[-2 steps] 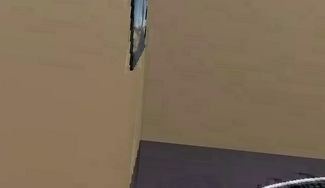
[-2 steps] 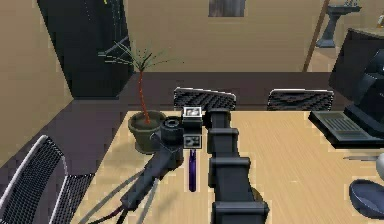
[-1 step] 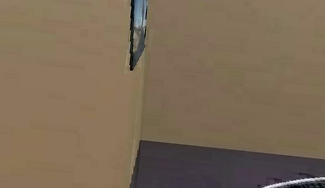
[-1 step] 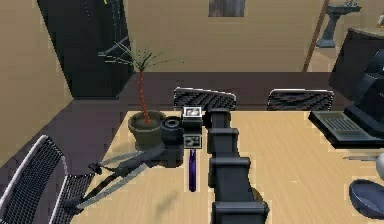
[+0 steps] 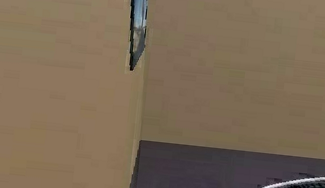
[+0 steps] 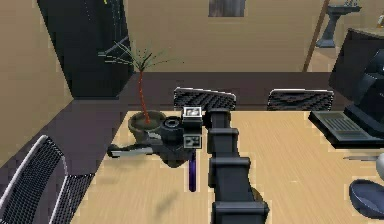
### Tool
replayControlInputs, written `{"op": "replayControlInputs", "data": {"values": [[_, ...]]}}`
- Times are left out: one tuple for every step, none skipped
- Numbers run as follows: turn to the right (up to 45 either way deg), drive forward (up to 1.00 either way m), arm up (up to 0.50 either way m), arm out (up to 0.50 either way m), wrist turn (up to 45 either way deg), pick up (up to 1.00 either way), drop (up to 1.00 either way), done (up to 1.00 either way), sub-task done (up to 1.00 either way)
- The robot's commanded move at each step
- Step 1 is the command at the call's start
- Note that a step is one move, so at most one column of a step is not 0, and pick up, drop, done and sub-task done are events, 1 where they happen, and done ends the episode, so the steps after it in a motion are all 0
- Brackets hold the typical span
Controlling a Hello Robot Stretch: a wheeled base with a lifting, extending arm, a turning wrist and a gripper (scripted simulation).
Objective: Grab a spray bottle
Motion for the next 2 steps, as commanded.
{"op": "replayControlInputs", "data": {"values": [[0.0, 0.0, 0.0, 0.0, 45.0, 0.0, 0.0, 0.0, 0.0], [0.0, 0.0, 0.0, 0.0, 6.0, 0.0, 0.0, 0.0, 0.0]]}}
